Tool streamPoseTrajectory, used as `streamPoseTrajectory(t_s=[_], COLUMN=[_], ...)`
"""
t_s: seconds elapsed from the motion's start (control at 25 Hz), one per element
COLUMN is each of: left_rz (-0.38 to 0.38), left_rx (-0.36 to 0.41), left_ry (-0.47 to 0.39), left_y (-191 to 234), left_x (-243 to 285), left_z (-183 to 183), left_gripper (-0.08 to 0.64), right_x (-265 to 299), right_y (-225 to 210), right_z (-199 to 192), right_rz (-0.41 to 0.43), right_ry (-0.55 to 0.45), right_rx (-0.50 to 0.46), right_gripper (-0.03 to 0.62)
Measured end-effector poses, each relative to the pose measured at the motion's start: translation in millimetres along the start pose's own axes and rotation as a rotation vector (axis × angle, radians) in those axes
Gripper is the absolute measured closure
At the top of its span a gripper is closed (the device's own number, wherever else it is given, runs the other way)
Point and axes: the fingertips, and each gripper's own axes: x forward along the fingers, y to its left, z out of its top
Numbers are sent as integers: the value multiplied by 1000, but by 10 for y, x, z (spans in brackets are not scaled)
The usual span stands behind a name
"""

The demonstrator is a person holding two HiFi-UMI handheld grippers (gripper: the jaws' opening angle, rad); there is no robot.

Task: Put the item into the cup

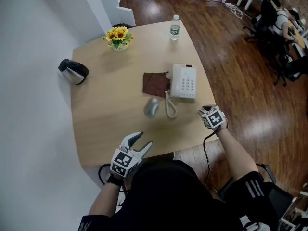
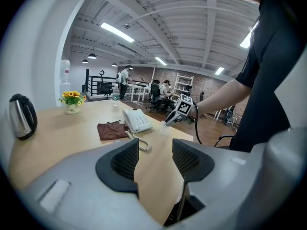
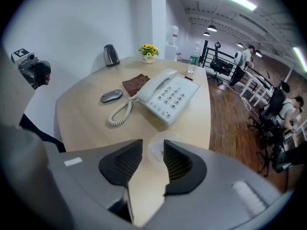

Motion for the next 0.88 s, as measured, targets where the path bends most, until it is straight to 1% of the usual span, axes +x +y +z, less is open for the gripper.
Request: streamPoseTrajectory(t_s=[0.24,0.44,0.6,0.72,0.88], left_rz=[-5,8,19,28,43], left_rx=[8,3,-2,-3,-8], left_ry=[3,12,6,-1,-17], left_y=[-50,-44,-40,-29,-9], left_x=[18,-18,-47,-67,-88], left_z=[-4,-53,-47,-30,0], left_gripper=[347,347,347,347,347], right_x=[162,225,181,62,-171], right_y=[-44,12,38,82,213], right_z=[-143,-167,-89,54,408], right_rz=[-3,24,24,36,54], right_ry=[68,76,32,-19,-139], right_rx=[-8,-21,-38,-48,-73], right_gripper=[425,425,425,425,428])
